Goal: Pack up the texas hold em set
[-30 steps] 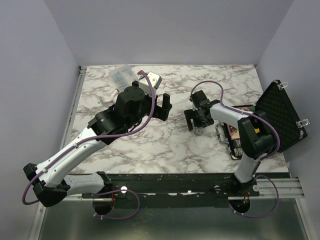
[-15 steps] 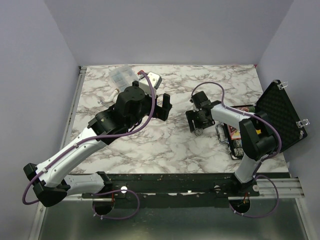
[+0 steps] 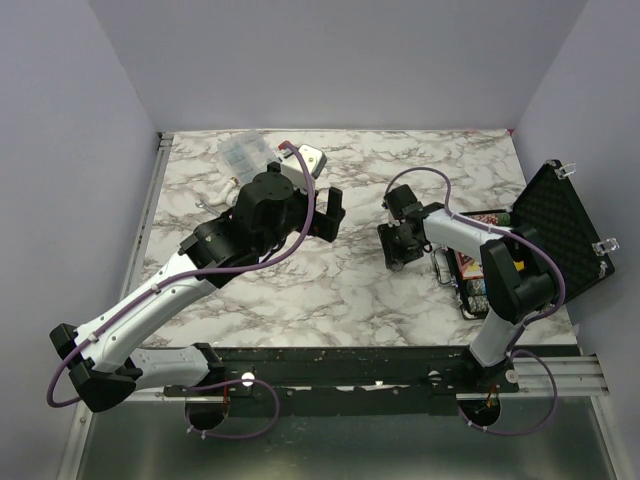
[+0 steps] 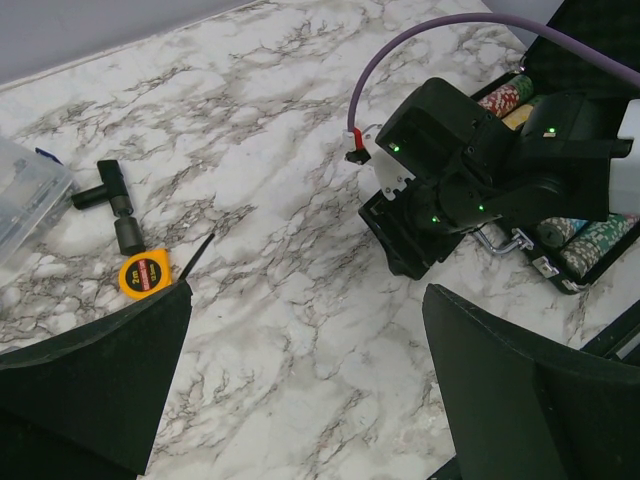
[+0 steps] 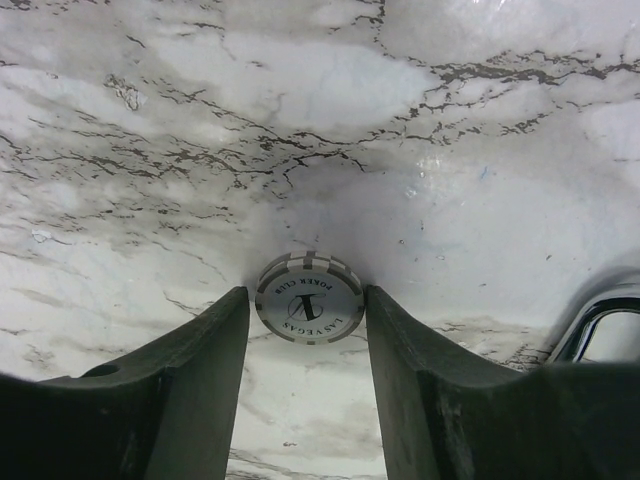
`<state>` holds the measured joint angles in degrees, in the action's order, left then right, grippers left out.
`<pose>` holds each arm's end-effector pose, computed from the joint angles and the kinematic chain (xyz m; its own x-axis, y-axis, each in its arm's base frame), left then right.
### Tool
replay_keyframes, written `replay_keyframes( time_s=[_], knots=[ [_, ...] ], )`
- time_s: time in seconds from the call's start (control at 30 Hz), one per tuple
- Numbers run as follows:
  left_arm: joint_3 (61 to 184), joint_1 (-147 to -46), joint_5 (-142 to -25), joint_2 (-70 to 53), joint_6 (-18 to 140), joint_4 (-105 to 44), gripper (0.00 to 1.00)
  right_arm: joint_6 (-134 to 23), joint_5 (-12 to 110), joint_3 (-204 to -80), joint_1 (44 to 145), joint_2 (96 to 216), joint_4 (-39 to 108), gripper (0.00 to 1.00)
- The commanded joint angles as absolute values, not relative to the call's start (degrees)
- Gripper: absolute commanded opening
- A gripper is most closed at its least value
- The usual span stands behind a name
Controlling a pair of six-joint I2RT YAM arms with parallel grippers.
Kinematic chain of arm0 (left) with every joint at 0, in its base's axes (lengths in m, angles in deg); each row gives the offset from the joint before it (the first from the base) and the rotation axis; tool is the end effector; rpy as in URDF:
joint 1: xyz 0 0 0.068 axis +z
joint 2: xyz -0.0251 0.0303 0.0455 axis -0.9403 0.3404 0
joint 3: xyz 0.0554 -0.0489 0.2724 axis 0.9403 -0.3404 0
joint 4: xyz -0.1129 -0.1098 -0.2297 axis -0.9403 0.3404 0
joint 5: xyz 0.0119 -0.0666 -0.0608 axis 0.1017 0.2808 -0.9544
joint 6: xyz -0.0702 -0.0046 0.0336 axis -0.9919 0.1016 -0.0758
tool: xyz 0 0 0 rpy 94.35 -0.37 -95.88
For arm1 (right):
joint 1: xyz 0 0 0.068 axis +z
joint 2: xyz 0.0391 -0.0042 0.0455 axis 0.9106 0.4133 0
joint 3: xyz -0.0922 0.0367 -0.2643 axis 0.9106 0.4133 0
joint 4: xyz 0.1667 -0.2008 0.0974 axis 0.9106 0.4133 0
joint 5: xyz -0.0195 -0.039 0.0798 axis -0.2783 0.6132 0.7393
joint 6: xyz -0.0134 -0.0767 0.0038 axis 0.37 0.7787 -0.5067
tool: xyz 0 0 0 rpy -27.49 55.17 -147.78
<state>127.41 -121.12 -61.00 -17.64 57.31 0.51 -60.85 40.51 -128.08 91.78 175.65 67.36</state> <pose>0.1959 -0.2158 0.4290 -0.3497 0.0211 -0.9366 0.5315 0.8277 -0.1798 0.3190 0.1560 0.1282 -0.9290 -0.2237 -0.2949 -0.2492 0.9671 0.0514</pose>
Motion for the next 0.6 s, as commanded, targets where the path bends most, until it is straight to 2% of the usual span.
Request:
replay_keyframes(
  time_s=[0.0, 0.17, 0.37, 0.57],
  knots=[
    [128.4, -121.4, -60.7, -17.5, 57.1, 0.4, 0.98, -63.3, 46.4, -123.8, 92.5, 180.1, 73.3, 0.51],
    [128.5, -121.3, -60.6, -17.3, 57.1, 0.4, 0.99, -64.5, 46.2, -123.5, 92.6, 180.0, 72.7, 0.47],
    [128.6, -121.3, -60.4, -17.3, 57.2, 0.5, 0.98, -66.4, 45.7, -122.9, 93.2, 180.0, 71.3, 0.25],
    [128.6, -121.3, -59.9, -17.4, 57.2, 0.5, 0.98, -68.2, 45.4, -123.7, 95.2, 180.8, 70.7, 0.14]
  ],
)
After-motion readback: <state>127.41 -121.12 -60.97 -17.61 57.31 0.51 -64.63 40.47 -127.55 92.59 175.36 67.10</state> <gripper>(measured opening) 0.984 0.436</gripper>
